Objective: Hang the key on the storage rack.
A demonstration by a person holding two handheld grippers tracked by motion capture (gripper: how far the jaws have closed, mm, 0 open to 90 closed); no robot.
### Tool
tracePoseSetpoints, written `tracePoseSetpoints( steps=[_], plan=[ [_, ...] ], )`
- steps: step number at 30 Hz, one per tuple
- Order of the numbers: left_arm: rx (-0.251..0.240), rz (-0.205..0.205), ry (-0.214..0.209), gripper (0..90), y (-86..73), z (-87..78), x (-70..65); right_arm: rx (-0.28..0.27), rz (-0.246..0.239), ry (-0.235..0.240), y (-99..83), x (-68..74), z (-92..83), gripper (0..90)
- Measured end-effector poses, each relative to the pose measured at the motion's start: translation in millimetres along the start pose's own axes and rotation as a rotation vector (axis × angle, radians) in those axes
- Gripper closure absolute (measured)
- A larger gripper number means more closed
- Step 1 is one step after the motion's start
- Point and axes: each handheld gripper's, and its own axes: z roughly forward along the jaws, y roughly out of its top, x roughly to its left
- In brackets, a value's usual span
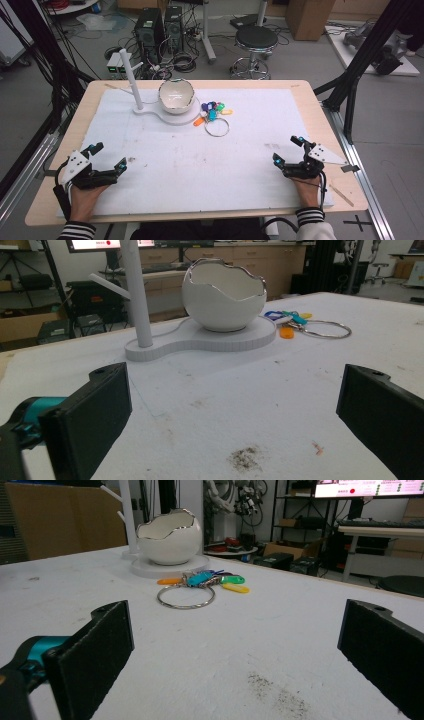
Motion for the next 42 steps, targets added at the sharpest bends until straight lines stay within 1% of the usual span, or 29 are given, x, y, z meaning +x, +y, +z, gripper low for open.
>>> tracePoseSetpoints(
  steps=[12, 13, 15, 17, 19, 20, 21, 22, 24, 26, 27, 29, 32, 33, 34, 35, 36, 40, 42],
  plan=[
    [-0.011, -0.002, 0.002, 1.7, -0.4, -0.9, 0.2, -0.01, 0.009, -0.002, 0.1, -1.9, -0.2, 0.9],
    [-0.011, -0.001, 0.002, 1.7, -0.3, -0.9, 0.3, -0.008, 0.02, -0.003, 0.2, -1.6, -0.5, 0.9],
    [-0.014, -0.006, 0.003, 1.7, -0.4, -0.7, 0.4, -0.004, 0.025, -0.004, 0.5, -2.4, 0.0, 0.9],
    [-0.014, -0.006, 0.004, 1.7, -0.4, -0.7, 0.4, 0.019, 0.034, -0.02, 1.9, -3.3, 1.3, 0.9],
    [-0.018, 0.002, 0.005, 1.7, -0.6, -1.4, -0.2, 0.047, 0.03, -0.029, 4.2, -5.1, 3.0, 0.9],
    [-0.018, 0.001, 0.004, 1.7, -0.7, -1.3, -0.2, 0.045, 0.029, -0.032, 5.9, -6.4, 3.7, 0.9],
    [-0.018, 0.001, 0.004, 1.7, -0.6, -1.4, -0.1, 0.048, 0.04, -0.035, 8.5, -7.1, 3.9, 0.9],
    [-0.018, 0.001, 0.004, 1.7, -0.6, -1.4, 0.0, 0.052, 0.054, -0.033, 11.9, -7.8, 5.0, 0.9],
    [-0.016, 0.003, 0.005, 1.7, -0.6, -1.3, -0.1, 0.065, 0.048, -0.032, 20.7, -8.9, 7.5, 0.9],
    [-0.012, 0.001, 0.004, 1.7, -0.5, -1.0, -0.2, 0.066, 0.039, -0.025, 30.8, -8.5, 11.4, 0.9],
    [-0.011, 0.0, 0.005, 1.7, -0.4, -0.7, -0.2, 0.066, 0.043, -0.02, 36.5, -8.5, 14.2, 0.9],
    [-0.006, 0.002, 0.005, 1.7, -0.2, -0.3, -0.2, 0.067, 0.039, -0.002, 48.4, -8.9, 20.6, 0.9],
    [-0.002, 0.001, 0.004, 1.7, -0.1, -0.1, -0.1, 0.081, 0.017, 0.031, 69.4, -9.0, 33.5, 0.9],
    [-0.001, 0.002, 0.005, 1.7, -0.1, -0.1, 0.0, 0.085, 0.008, 0.047, 76.6, -9.2, 38.1, 0.9],
    [-0.001, 0.002, 0.005, 1.7, -0.1, -0.1, 0.0, 0.093, 0.014, 0.066, 83.6, -8.5, 42.3, 0.9],
    [-0.001, 0.003, 0.006, 1.7, 0.0, -0.1, 0.0, 0.093, 0.014, 0.066, 83.6, -8.5, 42.3, 0.9],
    [-0.001, 0.001, 0.007, 1.7, -0.1, 0.2, -0.3, 0.114, -0.003, 0.097, 96.8, -8.5, 51.9, 0.9],
    [0.0, 0.003, 0.007, 1.7, -0.1, 0.1, -0.2, 0.169, -0.037, 0.147, 117.8, -7.2, 72.5, 0.9],
    [0.0, 0.0, 0.006, 1.7, -0.1, 0.2, -0.2, 0.197, -0.053, 0.164, 126.4, -4.8, 82.6, 0.9]
  ],
)
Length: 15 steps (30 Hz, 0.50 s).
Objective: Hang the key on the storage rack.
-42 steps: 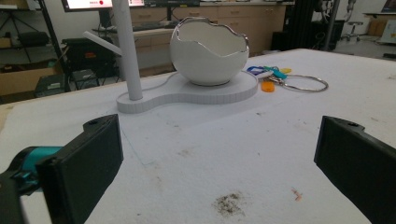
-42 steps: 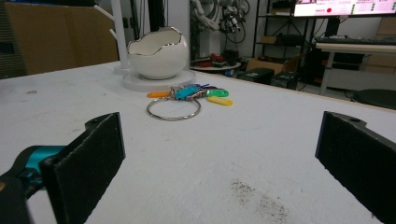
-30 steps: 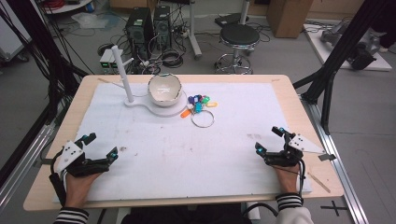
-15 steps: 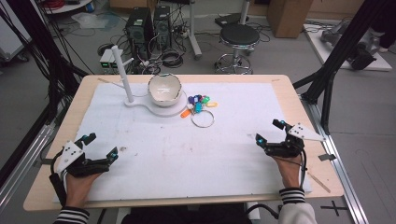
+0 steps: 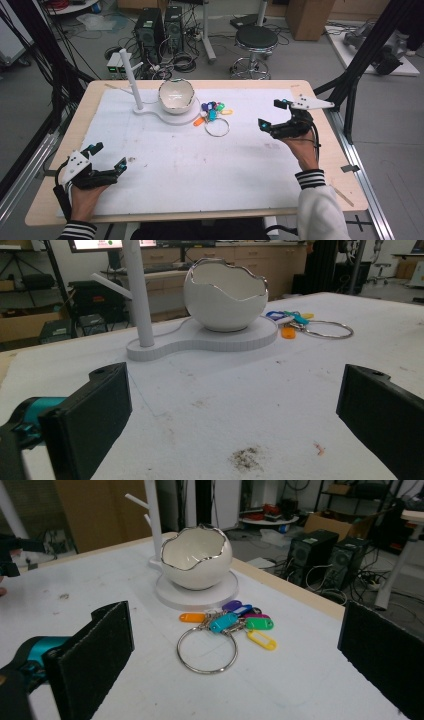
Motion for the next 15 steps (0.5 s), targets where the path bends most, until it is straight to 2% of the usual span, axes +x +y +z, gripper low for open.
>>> tracePoseSetpoints(
  steps=[4, 5, 7, 15],
  plan=[
    [0.001, 0.001, -0.002, 1.7, 0.1, 0.3, 0.2, 0.052, -0.03, 0.039, 17.0, -0.3, 18.0, 0.9],
    [0.001, 0.001, -0.002, 1.7, 0.1, 0.3, 0.2, 0.052, -0.03, 0.039, 17.0, -0.3, 18.0, 0.9],
    [0.007, 0.004, -0.001, 1.7, 0.3, 0.3, 0.4, 0.1, -0.047, 0.07, 29.9, 0.2, 33.7, 0.9],
    [0.009, 0.004, -0.002, 1.7, 0.4, 0.3, 0.6, 0.215, -0.08, 0.148, 56.2, -0.7, 73.0, 0.9]
  ],
)
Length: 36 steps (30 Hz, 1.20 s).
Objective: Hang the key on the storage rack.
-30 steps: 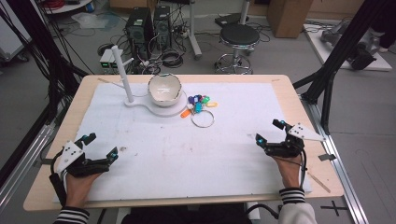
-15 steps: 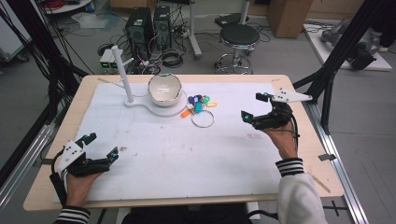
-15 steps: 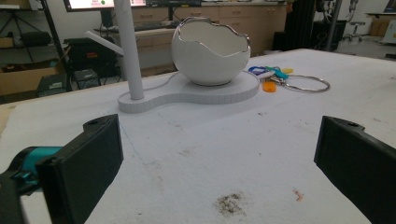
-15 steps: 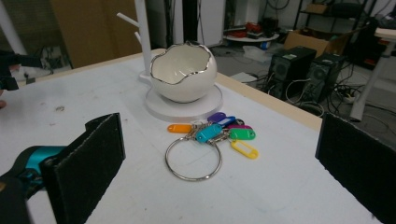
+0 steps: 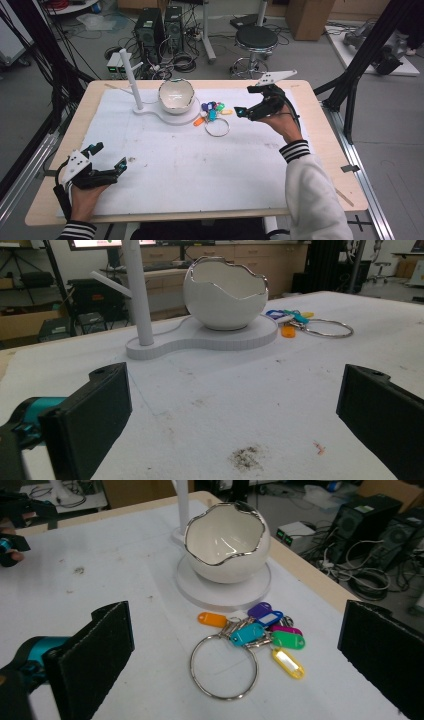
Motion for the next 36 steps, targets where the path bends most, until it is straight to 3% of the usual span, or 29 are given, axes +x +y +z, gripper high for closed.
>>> tracePoseSetpoints(
  steps=[7, 13, 21, 25, 36],
  plan=[
    [-0.002, 0.0, -0.001, 1.7, 0.0, 0.1, -0.2, 0.125, -0.05, 0.052, 16.9, -1.1, 29.5, 0.9],
    [-0.001, -0.002, -0.003, 1.7, 0.0, 0.2, -0.5, 0.189, -0.072, 0.084, 21.8, -1.4, 51.2, 0.9],
    [0.001, -0.002, -0.004, 1.7, 0.0, 0.3, -0.3, 0.291, -0.109, 0.107, 21.4, 0.0, 71.0, 0.9],
    [-0.003, -0.003, -0.002, 1.7, -0.1, 0.8, -0.3, 0.382, -0.135, 0.135, 20.5, 1.6, 84.3, 0.9],
    [-0.001, -0.005, -0.005, 1.7, 0.0, 0.6, -0.4, 0.546, -0.176, 0.179, 8.1, 6.0, 114.5, 0.9]
  ],
)
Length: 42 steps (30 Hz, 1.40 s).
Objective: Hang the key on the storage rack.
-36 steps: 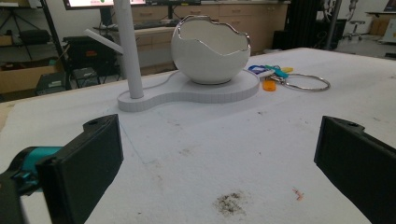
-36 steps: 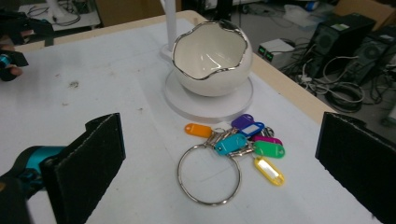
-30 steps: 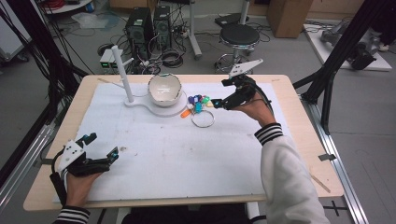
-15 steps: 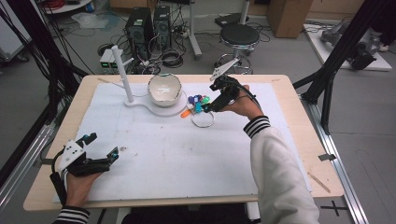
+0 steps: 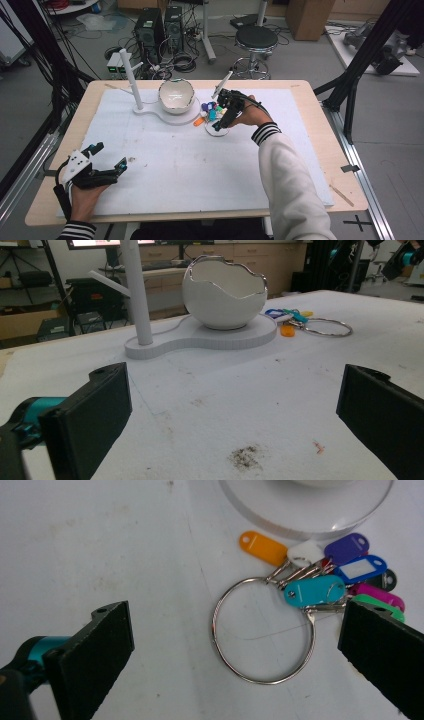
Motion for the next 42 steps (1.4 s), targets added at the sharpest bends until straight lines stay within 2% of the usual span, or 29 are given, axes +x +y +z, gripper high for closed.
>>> tracePoseSetpoints(
  steps=[10, 12, 19, 23, 29, 36, 37, 42],
  plan=[
    [0.001, 0.005, -0.001, 1.7, 0.0, -0.3, 0.0, 0.14, -0.049, 0.015, 6.2, 7.1, 29.7, 1.0],
    [0.001, 0.005, -0.001, 1.7, 0.0, -0.3, -0.1, 0.155, -0.067, 0.013, 6.6, 7.4, 34.7, 1.0],
    [0.001, 0.005, -0.002, 1.7, 0.0, -0.2, -0.1, 0.194, -0.071, 0.038, 6.7, 6.8, 44.6, 4.1],
    [0.001, 0.004, -0.002, 1.7, 0.0, -0.3, 0.0, 0.244, -0.074, 0.04, 7.3, 8.8, 52.5, 6.9],
    [0.001, 0.006, -0.002, 1.7, 0.0, -0.2, 0.0, 0.295, -0.098, 0.032, 8.0, 8.4, 57.5, 17.2],
    [0.001, 0.004, -0.002, 1.7, 0.0, -0.3, -0.1, 0.318, -0.078, 0.039, 8.1, 7.2, 61.1, 25.1],
    [0.001, 0.004, -0.002, 1.7, -0.1, -0.3, -0.2, 0.326, -0.086, 0.042, 9.2, 6.5, 62.8, 30.4],
    [-0.001, 0.005, -0.003, 1.7, -0.1, -0.3, -0.2, 0.348, -0.098, 0.056, 11.5, 6.7, 65.4, 43.8]
  ],
)
